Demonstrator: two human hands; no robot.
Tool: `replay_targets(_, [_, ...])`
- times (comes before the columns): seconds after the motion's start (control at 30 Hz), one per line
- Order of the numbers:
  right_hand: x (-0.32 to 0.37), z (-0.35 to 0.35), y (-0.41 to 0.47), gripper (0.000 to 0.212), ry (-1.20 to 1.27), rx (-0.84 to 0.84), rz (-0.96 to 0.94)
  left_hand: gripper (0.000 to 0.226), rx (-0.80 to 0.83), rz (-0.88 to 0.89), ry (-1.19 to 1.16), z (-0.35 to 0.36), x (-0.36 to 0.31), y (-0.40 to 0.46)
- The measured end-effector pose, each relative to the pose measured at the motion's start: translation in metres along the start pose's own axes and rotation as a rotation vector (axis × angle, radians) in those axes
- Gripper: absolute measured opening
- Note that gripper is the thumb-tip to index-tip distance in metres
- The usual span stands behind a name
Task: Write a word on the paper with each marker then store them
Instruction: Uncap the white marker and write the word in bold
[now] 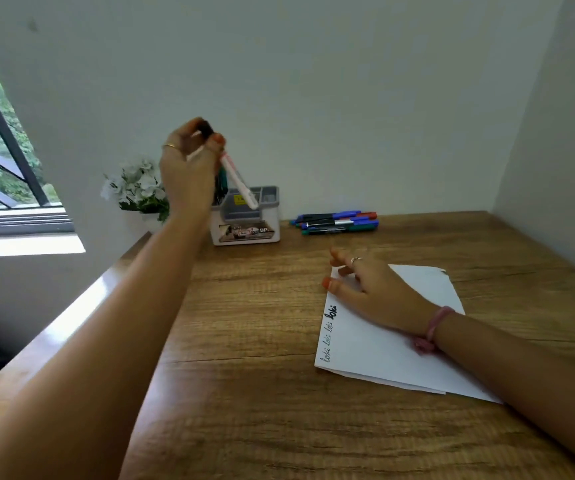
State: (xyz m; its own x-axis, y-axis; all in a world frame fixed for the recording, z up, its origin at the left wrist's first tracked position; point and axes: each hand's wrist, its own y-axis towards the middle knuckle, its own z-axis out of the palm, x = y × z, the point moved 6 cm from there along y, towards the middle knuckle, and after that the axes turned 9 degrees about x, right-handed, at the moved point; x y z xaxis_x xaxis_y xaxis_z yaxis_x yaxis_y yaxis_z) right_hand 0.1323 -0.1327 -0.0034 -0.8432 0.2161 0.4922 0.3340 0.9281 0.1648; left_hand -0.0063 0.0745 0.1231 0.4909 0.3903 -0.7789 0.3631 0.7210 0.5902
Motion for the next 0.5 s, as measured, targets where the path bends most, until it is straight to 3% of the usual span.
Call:
replay_targets(0.23, [0.008,0.004,-0.002,0.062,-0.142,0.055,0.013,0.032,-0.178,0.066,0.221,-0.036,0.007,0.053])
replay_targets(0.5, [0.010,0.006,-0.002,0.060,-0.191,0.063,0.013,0.036,-0.049,0.034,0.488,-0.027,0.051,0.065])
